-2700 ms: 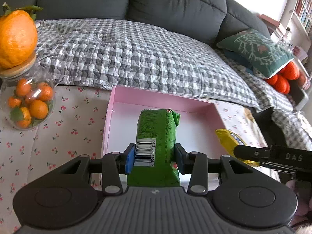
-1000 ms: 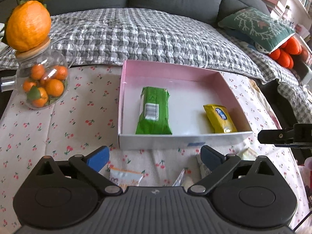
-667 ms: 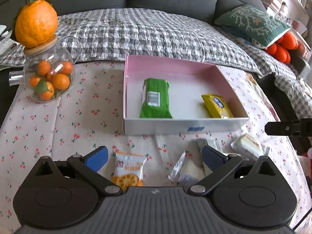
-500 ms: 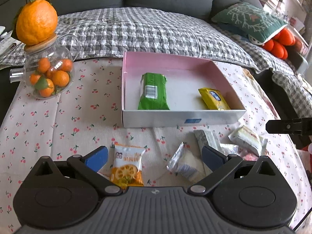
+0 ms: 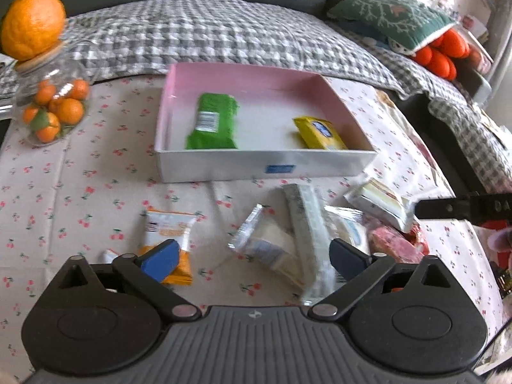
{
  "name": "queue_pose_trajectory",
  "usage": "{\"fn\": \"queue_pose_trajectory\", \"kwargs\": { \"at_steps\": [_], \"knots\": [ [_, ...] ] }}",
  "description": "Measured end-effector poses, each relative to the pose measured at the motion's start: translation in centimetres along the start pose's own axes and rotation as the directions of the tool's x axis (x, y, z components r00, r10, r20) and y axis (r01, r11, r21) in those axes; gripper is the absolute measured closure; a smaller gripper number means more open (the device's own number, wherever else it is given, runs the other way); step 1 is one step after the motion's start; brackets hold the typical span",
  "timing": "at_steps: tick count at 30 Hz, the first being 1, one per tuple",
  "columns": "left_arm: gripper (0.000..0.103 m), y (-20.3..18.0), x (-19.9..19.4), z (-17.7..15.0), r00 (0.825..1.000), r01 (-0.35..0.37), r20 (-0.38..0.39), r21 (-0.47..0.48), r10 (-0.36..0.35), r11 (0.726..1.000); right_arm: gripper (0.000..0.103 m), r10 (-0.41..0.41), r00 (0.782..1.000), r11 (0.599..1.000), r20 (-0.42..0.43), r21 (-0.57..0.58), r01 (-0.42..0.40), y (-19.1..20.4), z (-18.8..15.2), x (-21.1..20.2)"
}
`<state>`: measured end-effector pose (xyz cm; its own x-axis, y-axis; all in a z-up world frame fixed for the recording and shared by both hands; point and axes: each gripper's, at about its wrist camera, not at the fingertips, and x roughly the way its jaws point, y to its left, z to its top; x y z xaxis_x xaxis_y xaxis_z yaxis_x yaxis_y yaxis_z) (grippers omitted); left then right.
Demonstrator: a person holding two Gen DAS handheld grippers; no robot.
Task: Organize snacks
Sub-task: 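Move both tools back over the remaining snacks, then grasp the clear wrapped bar with the left tool while the right grasps the cream wafer pack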
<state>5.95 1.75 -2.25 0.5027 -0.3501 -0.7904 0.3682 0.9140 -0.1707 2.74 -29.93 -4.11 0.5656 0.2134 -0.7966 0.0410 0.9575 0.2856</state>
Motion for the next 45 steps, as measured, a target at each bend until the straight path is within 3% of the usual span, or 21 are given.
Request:
{"fn": "queue_pose_trajectory", "kwargs": {
  "at_steps": [5, 12, 20, 27, 29, 31, 37, 38, 45],
  "knots": [
    [0.026, -1.3, 0.9, 0.0, 0.996, 0.074, -0.046, -0.003, -0.074, 0.997, 0.011, -0.024, 1.000, 1.000, 0.001, -0.014, 0.024, 0.1, 0.3, 1.3],
    [0.050, -2.5, 2.2, -0.1, 0.988, 0.125, -0.095, 0.016, -0.123, 0.992, 0.011, -0.008, 1.000, 0.997, 0.001, -0.075, 0.008, 0.8, 0.5, 3.1],
    [0.059, -3.2, 2.6, 0.2, 0.987, 0.129, -0.107, 0.047, -0.123, 0.991, 0.012, -0.083, 0.997, 0.971, 0.006, -0.223, 0.082, 2.4, 0.4, 5.1],
    [0.068, -3.3, 2.6, 0.4, 0.987, 0.129, -0.102, 0.043, -0.124, 0.991, 0.014, -0.111, 0.994, 0.959, 0.021, -0.258, 0.113, 3.0, 0.5, 5.7],
    [0.069, -3.2, 2.5, 0.5, 0.988, 0.116, -0.109, 0.039, -0.112, 0.992, 0.021, -0.121, 0.993, 0.962, 0.014, -0.247, 0.121, 2.9, 0.6, 5.9],
    [0.070, -3.1, 2.3, 0.6, 0.989, 0.105, -0.107, 0.039, -0.100, 0.994, 0.037, -0.125, 0.992, 0.963, 0.001, -0.240, 0.122, 2.8, 0.7, 6.2],
    [0.072, -2.9, 1.9, 0.6, 0.996, 0.036, -0.079, 0.090, -0.029, 0.995, 0.044, -0.129, 0.992, 0.966, -0.003, -0.228, 0.125, 3.2, 0.7, 6.0],
    [0.072, -2.8, 2.0, 0.6, 0.996, 0.040, -0.082, 0.086, -0.033, 0.996, 0.051, -0.125, 0.992, 0.968, -0.007, -0.218, 0.121, 3.2, 0.8, 5.9],
    [0.069, -2.9, 2.7, 0.6, 0.995, 0.036, -0.091, 0.089, -0.028, 0.995, 0.051, -0.067, 0.996, 0.990, -0.051, -0.131, 0.060, 2.9, 1.2, 5.1]
  ]
}}
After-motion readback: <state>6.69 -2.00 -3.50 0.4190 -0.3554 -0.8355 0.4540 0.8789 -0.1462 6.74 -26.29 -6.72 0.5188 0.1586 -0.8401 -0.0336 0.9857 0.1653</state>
